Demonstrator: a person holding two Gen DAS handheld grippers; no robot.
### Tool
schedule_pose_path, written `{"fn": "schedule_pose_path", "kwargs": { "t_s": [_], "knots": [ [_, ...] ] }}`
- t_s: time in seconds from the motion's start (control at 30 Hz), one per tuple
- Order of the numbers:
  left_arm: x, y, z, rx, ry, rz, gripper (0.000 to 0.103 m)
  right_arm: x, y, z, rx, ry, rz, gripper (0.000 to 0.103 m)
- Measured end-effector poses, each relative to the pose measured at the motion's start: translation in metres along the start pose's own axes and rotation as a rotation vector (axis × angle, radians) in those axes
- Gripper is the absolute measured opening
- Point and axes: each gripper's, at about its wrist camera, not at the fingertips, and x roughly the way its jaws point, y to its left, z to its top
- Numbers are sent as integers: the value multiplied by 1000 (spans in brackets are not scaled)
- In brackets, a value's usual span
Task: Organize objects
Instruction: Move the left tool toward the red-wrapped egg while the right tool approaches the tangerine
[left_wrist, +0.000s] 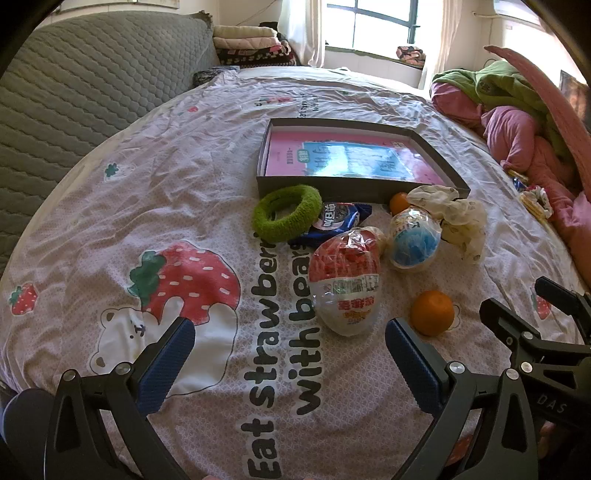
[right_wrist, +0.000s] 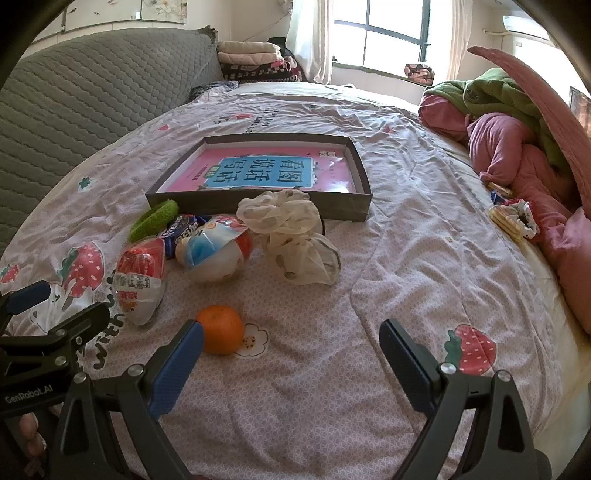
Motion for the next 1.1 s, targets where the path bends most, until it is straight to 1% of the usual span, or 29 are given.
{"fn": "schedule_pose_path", "kwargs": {
  "t_s": [0.43, 0.53, 0.8, 0.9, 1.03, 1.1],
  "knots": [
    [0, 0, 0, 2, 4, 3, 103, 0, 0, 0, 3, 2, 1, 96],
    [2, 1, -2, 9, 16, 0, 103, 3, 0, 0, 2, 21, 7, 96],
    [13, 4, -14, 23, 70, -38, 103, 15, 8, -9, -40, 85, 42, 95],
    [17, 7, -12, 12, 71, -44, 103, 16, 9, -11, -47, 84, 49, 95],
    [22, 10, -8, -5, 70, -75, 103, 17, 9, -13, -58, 84, 58, 94],
    [27, 9, -5, -5, 80, -78, 103, 20, 10, -13, -64, 93, 61, 94]
  ]
}}
